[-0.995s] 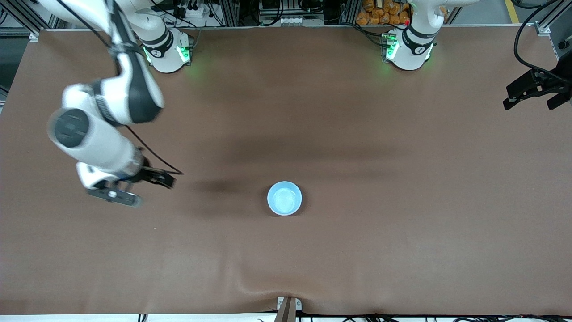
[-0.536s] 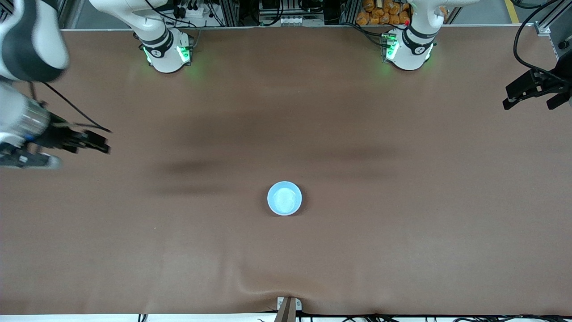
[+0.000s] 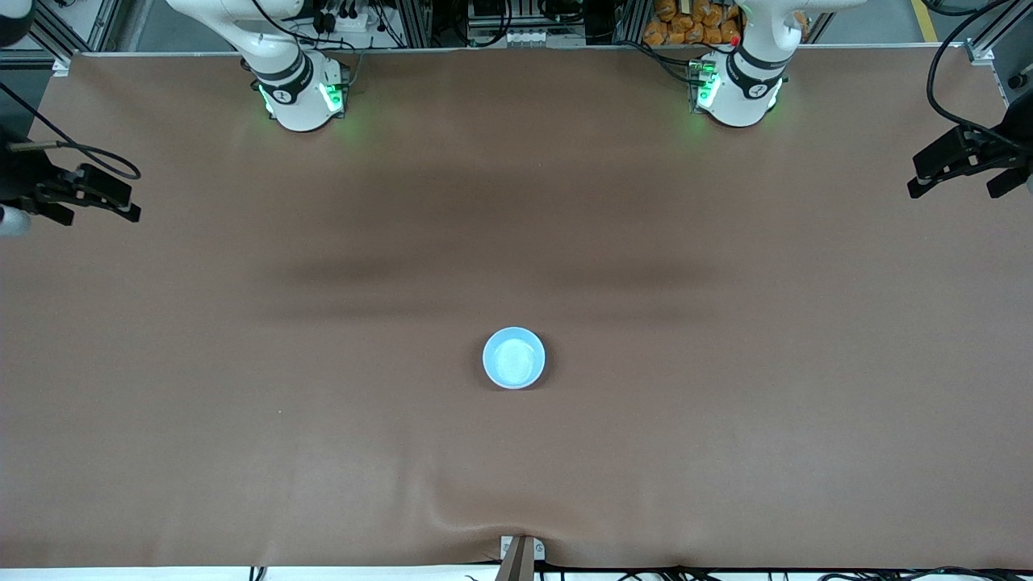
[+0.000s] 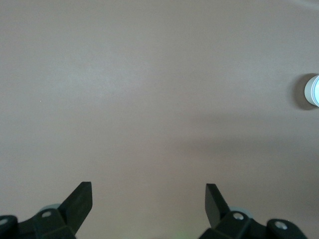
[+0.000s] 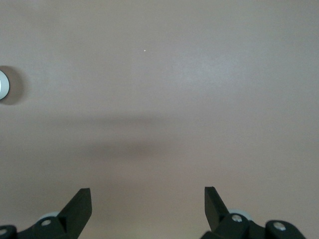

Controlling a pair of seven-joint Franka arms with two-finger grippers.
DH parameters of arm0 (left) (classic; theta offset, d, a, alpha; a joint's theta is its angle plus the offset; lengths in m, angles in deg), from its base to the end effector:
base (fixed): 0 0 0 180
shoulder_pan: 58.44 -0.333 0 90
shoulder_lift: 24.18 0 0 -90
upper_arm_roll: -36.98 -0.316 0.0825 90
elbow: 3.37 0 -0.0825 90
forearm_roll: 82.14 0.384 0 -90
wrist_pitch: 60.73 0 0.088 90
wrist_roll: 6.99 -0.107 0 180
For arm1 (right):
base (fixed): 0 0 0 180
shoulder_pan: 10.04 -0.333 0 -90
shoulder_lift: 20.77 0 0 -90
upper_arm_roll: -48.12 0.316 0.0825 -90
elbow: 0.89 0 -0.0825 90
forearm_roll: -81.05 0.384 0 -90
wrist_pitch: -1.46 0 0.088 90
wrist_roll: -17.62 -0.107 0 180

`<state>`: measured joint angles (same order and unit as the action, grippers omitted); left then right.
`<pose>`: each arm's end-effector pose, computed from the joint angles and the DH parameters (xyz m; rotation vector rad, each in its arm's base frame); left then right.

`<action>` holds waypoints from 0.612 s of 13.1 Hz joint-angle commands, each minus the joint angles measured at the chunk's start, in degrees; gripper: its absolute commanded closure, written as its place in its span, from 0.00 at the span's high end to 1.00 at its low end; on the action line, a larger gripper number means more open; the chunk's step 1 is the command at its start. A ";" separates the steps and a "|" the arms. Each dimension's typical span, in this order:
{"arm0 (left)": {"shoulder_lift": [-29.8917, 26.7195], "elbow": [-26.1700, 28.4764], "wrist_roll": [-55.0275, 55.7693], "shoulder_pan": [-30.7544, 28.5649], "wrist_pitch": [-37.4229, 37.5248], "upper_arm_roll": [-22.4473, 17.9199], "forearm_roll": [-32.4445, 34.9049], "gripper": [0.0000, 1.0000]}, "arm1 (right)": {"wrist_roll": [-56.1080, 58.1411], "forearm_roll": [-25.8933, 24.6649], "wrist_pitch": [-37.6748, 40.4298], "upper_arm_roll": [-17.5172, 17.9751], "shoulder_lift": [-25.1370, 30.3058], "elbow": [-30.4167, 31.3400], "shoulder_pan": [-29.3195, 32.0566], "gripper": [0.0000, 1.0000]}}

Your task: Stack pink and blue bowls on white bowl

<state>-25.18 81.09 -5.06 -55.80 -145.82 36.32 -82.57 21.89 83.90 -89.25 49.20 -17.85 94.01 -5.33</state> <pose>0.5397 -0.0194 0.6716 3.1326 -0.0025 0.0441 0.5378 -0.0286 0.6132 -3.0912 -0.0154 0.0290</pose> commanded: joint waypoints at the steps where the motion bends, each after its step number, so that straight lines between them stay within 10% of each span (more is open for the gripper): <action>1: 0.12 -0.52 0.35 0.26 0.36 0.13 1.39 1.00 | 0.31 -1.09 0.97 1.73 0.16 -0.24 2.24 1.00; 8: 0.12 -0.52 0.43 0.35 0.45 0.22 1.30 1.00 | -0.40 -1.35 5.98 1.56 0.07 -2.79 0.66 1.00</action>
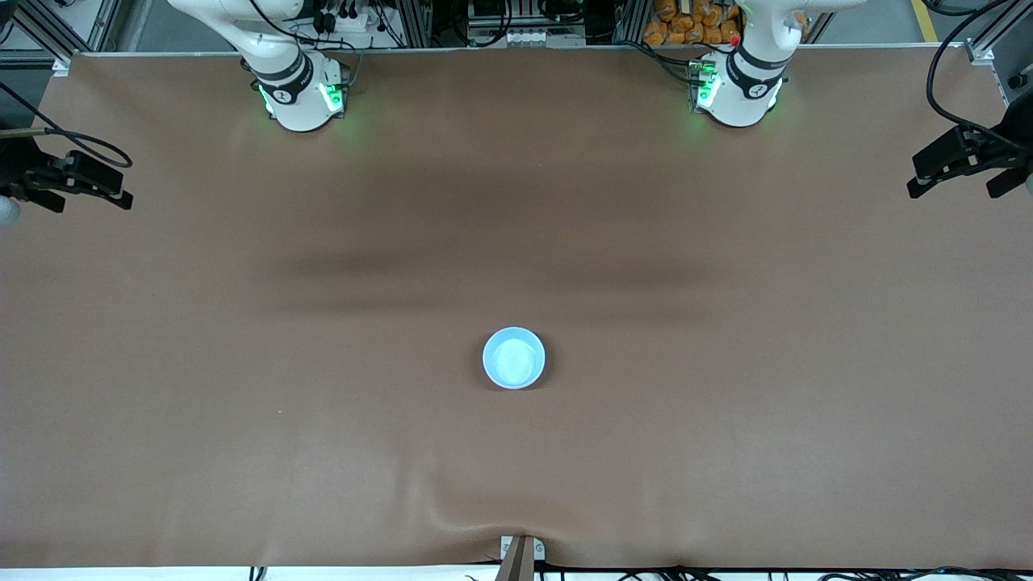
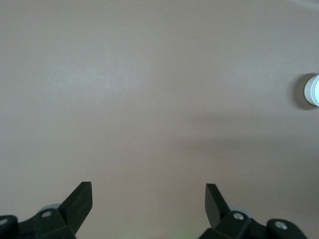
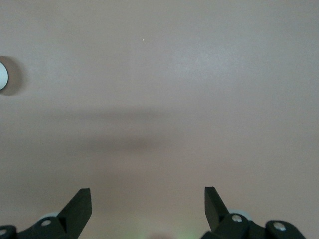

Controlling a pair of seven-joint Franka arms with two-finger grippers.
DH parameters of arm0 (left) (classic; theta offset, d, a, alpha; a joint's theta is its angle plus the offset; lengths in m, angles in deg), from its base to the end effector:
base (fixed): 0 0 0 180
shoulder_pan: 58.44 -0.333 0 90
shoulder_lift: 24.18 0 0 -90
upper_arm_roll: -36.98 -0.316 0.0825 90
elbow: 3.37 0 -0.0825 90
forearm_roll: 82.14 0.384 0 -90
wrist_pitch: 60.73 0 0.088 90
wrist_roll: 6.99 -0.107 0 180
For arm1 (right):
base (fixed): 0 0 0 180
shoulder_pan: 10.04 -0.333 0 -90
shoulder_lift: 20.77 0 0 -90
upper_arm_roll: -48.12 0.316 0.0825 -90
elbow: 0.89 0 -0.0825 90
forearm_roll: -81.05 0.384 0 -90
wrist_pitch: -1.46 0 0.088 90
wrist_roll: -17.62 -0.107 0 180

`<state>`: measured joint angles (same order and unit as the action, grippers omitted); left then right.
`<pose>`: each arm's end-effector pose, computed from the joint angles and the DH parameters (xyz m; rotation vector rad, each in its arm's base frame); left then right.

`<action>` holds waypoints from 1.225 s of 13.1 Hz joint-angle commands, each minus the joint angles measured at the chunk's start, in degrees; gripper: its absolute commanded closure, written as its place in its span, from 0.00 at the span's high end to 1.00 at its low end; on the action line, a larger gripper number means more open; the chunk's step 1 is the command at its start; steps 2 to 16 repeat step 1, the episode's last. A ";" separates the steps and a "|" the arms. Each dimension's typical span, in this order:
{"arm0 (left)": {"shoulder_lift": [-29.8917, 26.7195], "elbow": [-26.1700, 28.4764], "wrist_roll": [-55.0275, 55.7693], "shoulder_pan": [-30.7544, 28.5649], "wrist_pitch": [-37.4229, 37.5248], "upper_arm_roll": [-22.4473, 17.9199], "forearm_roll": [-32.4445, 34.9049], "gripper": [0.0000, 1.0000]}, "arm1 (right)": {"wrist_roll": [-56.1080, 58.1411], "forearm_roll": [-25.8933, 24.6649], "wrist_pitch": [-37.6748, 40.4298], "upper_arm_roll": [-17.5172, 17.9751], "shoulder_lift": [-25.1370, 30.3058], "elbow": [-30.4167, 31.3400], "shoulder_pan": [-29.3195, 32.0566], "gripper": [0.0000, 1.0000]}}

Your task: Stack pink and blue bowls on white bowl

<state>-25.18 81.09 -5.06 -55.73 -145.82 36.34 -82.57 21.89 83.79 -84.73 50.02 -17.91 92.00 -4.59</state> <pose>0.5397 -0.0203 0.6716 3.1326 -0.0050 0.0441 0.5307 -0.0271 0.6225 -3.0893 -0.0217 0.0985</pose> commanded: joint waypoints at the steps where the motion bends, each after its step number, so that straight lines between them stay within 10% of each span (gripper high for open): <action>1: 0.12 -0.44 0.52 0.27 0.36 0.20 1.39 1.00 | -0.75 -1.43 2.08 0.73 0.21 -0.78 -0.61 1.00; 16: 0.12 -0.44 0.52 0.27 0.36 0.20 1.39 1.00 | -0.75 -1.43 2.08 0.73 0.21 -0.78 -0.61 1.00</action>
